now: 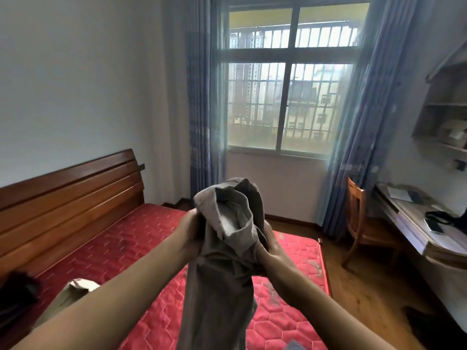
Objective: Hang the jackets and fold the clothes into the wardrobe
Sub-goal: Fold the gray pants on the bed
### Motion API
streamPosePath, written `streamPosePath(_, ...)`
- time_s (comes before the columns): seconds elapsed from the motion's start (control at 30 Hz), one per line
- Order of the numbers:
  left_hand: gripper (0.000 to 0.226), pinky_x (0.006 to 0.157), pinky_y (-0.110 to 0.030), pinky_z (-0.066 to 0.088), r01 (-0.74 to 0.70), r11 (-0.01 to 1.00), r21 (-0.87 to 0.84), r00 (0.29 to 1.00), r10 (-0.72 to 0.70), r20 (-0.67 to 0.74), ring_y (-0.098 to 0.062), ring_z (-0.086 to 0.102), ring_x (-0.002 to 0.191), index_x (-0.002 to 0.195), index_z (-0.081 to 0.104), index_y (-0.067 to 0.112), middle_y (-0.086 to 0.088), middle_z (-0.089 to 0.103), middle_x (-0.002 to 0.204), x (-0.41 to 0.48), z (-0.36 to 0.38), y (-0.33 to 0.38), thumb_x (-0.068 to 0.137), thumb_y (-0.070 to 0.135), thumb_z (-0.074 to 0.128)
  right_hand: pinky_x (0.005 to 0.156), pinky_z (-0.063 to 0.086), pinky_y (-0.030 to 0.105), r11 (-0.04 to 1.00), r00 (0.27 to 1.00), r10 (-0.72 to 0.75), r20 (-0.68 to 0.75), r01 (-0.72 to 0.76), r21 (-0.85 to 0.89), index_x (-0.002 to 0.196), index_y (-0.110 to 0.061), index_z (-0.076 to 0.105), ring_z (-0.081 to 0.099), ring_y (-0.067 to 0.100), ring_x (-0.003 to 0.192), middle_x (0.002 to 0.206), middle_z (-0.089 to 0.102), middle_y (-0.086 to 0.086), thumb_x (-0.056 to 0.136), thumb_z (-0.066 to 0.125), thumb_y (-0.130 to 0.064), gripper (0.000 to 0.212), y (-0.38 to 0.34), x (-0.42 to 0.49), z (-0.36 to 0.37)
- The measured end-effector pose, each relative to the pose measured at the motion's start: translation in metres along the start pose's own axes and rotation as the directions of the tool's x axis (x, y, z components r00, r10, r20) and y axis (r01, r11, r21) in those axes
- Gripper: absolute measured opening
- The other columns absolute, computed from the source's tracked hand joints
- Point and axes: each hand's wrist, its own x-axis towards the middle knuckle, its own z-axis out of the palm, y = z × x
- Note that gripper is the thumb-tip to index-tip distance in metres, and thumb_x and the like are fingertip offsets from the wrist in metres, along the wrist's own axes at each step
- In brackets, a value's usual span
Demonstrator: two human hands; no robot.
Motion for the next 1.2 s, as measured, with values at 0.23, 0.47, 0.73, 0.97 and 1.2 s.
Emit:
streamPosePath(0.23,0.066,0.081,-0.036,0.061,-0.018,0.996,0.091,0.982,0.0,0.187,-0.027,0.073,0.104,0.114,0.076,0.011,-0.016,0.074,0.111,-0.041,0.019,-0.01,0.099,0.062,0.036,0.072,0.056,0.029,1.0,0.933,-0.004,-0.36,0.003,-0.004,0.106,-0.016,0.062,0.072,0.015,0.088,0.094,0.076,0.002,0.088,0.074,-0.016,0.022,0.002,0.024,-0.001)
streamPosePath(0.47,0.03,0.085,-0.018,0.054,-0.286,0.82,0.496,0.95,0.312,0.031,-0.011,0.072,0.102,0.119,0.064,0.018,0.002,0.076,0.107,-0.058,0.017,-0.027,0.092,0.029,0.073,0.08,0.056,0.047,0.998,0.98,-0.002,-0.197,-0.009,-0.056,0.099,-0.031,0.062,0.072,0.02,0.086,0.087,0.073,0.002,0.084,0.064,-0.064,0.036,0.01,0.021,0.026)
streamPosePath(0.73,0.017,0.065,-0.022,0.05,-0.298,0.735,0.609,0.799,0.542,-0.262,-0.009,0.061,0.071,0.098,0.069,0.009,-0.002,0.07,0.084,-0.051,-0.046,0.016,0.096,0.003,0.053,0.07,0.053,0.04,0.975,0.973,-0.114,-0.199,0.071,-0.211,0.088,-0.019,0.07,0.062,0.016,0.074,0.078,0.071,0.005,0.081,0.074,-0.026,0.011,-0.014,0.038,-0.001)
streamPosePath(0.97,0.064,0.08,-0.02,0.05,-0.265,0.519,0.813,0.821,0.563,-0.091,-0.013,0.059,0.107,0.13,0.049,0.022,-0.002,0.062,0.115,-0.037,-0.125,0.07,0.081,-0.018,0.049,0.079,0.054,0.038,0.613,0.971,-0.23,-0.062,0.095,-0.784,0.105,-0.031,0.065,0.066,0.024,0.087,0.091,0.072,-0.001,0.081,0.058,-0.021,0.027,-0.053,0.068,-0.045)
streamPosePath(1.2,0.077,0.098,-0.027,0.045,-0.423,0.247,0.872,0.824,0.505,0.257,-0.018,0.054,0.119,0.144,0.031,0.037,-0.003,0.051,0.129,-0.013,-0.169,0.108,0.086,-0.006,0.057,0.071,0.06,0.048,-0.186,0.972,-0.192,0.138,0.102,-0.977,0.144,-0.037,0.015,0.07,0.033,0.082,0.13,0.052,0.008,0.099,0.055,-0.02,0.063,-0.077,0.089,-0.031)
